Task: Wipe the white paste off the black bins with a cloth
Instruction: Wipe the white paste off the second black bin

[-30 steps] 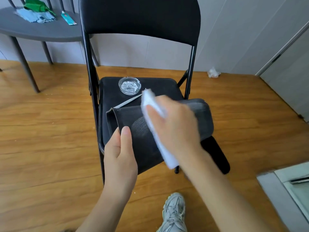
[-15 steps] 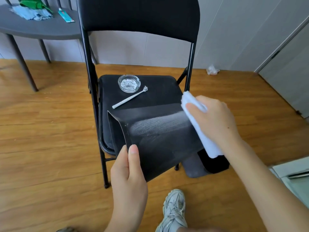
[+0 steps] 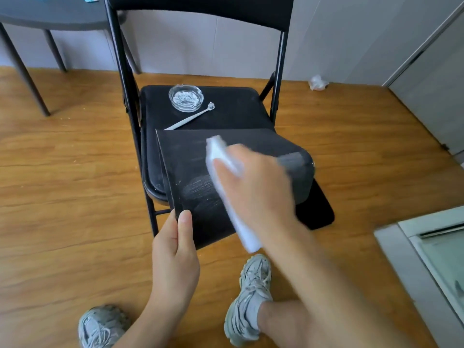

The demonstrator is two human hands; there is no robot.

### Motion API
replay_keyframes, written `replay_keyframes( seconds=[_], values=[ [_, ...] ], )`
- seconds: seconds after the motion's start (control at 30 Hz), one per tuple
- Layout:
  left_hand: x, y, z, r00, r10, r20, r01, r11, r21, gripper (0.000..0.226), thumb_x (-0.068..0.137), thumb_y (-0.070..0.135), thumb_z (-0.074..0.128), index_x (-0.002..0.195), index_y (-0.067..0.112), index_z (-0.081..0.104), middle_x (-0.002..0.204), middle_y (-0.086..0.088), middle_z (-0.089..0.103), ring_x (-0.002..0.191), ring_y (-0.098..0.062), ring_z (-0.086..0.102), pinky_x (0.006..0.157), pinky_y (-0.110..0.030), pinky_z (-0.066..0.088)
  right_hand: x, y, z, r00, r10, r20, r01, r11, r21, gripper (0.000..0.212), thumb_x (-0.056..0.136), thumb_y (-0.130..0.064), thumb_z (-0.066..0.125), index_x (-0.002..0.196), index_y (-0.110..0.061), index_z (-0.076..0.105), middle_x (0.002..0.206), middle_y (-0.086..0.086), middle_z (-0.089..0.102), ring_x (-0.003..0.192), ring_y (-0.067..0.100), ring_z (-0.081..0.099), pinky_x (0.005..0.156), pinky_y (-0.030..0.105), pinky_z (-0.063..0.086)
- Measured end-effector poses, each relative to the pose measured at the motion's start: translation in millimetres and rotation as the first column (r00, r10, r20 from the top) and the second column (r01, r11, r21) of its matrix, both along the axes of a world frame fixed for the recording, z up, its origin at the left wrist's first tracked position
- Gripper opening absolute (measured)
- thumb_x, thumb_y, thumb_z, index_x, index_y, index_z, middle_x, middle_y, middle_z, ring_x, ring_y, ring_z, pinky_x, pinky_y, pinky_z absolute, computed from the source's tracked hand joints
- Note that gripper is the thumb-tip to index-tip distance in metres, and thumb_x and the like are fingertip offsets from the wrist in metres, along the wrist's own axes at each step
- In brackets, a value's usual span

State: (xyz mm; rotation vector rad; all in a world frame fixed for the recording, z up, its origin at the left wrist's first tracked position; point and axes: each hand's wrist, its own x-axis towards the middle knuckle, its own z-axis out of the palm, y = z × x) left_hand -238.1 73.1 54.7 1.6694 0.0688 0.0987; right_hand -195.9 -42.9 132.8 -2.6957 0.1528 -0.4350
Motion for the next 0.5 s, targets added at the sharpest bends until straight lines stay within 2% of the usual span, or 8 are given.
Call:
replay_keyframes(
  seconds=[0.03, 0.1, 0.17, 0.27, 0.37, 0.43, 0.5],
  values=[
    [-1, 1, -2, 1.0, 0.0, -0.01, 0.0, 1.0, 0.007, 0.039, 0.105, 0.016, 0.036, 0.068, 0.022, 0.049, 0.058, 0.016, 0.057, 0.054, -0.001, 0.047, 0.054, -0.014, 0.037, -5, 21, 1, 0.996, 0.086, 0.023, -0.086, 0.996, -0.001, 0.024, 0.095, -0.041, 0.041, 0.08, -0.023, 0.046, 0.066, -0.003, 0.05, 0.061, 0.023, 0.043, 0.052, 0.034, 0.04],
    [-1, 3, -4, 0.999, -0.01, -0.043, 0.01, 1.0, -0.016, 0.045, 0.104, 0.004, 0.038, 0.062, 0.018, 0.045, 0.049, 0.007, 0.05, 0.046, -0.003, 0.038, 0.048, -0.017, 0.033, -9, 46, 1, 0.983, 0.182, 0.028, -0.182, 0.983, -0.002, 0.023, 0.093, -0.04, 0.047, 0.078, -0.023, 0.048, 0.065, -0.006, 0.045, 0.059, 0.021, 0.044, 0.05, 0.031, 0.036],
    [-3, 4, -4, 0.999, -0.017, -0.031, 0.017, 1.0, 0.003, 0.043, 0.104, 0.006, 0.037, 0.063, 0.016, 0.045, 0.05, 0.007, 0.049, 0.047, -0.005, 0.038, 0.05, -0.019, 0.034, -10, 41, -3, 0.982, 0.187, 0.036, -0.186, 0.982, -0.017, 0.024, 0.091, -0.04, 0.048, 0.077, -0.022, 0.05, 0.064, -0.008, 0.041, 0.057, 0.019, 0.045, 0.049, 0.029, 0.033],
    [-11, 3, 1, 1.0, -0.003, 0.008, 0.003, 0.998, 0.064, 0.04, 0.103, 0.009, 0.037, 0.067, 0.025, 0.045, 0.054, 0.023, 0.055, 0.052, 0.004, 0.047, 0.051, -0.008, 0.034, -12, 9, -4, 0.989, 0.134, 0.063, -0.131, 0.99, -0.049, 0.019, 0.093, -0.04, 0.047, 0.08, -0.027, 0.047, 0.062, -0.007, 0.038, 0.058, 0.02, 0.046, 0.048, 0.031, 0.032],
    [-16, 3, 4, 1.0, -0.028, -0.015, 0.029, 0.998, 0.06, 0.041, 0.103, 0.009, 0.038, 0.065, 0.024, 0.043, 0.055, 0.021, 0.055, 0.053, 0.004, 0.047, 0.05, -0.007, 0.034, -19, -37, -15, 0.992, -0.014, 0.122, 0.015, 1.0, -0.005, 0.019, 0.095, -0.036, 0.049, 0.08, -0.027, 0.041, 0.06, -0.005, 0.041, 0.058, 0.02, 0.046, 0.048, 0.032, 0.035],
    [-13, 4, 4, 0.999, -0.053, -0.009, 0.053, 0.996, 0.069, 0.039, 0.104, 0.017, 0.037, 0.066, 0.013, 0.045, 0.058, 0.008, 0.052, 0.055, -0.002, 0.044, 0.051, -0.01, 0.033, -22, -70, -26, 0.974, -0.173, 0.146, 0.174, 0.985, 0.008, 0.023, 0.094, -0.035, 0.049, 0.075, -0.022, 0.048, 0.062, -0.005, 0.047, 0.059, 0.021, 0.049, 0.05, 0.03, 0.033],
    [-8, 1, 11, 0.998, -0.058, 0.02, 0.056, 0.994, 0.091, 0.042, 0.103, 0.026, 0.036, 0.068, 0.002, 0.04, 0.06, 0.0, 0.04, 0.054, -0.006, 0.036, 0.049, -0.014, 0.03, -24, -96, -32, 0.938, -0.326, 0.116, 0.324, 0.945, 0.035, 0.024, 0.096, -0.037, 0.046, 0.085, -0.018, 0.057, 0.068, -0.002, 0.051, 0.063, 0.022, 0.047, 0.053, 0.029, 0.029]
  ],
)
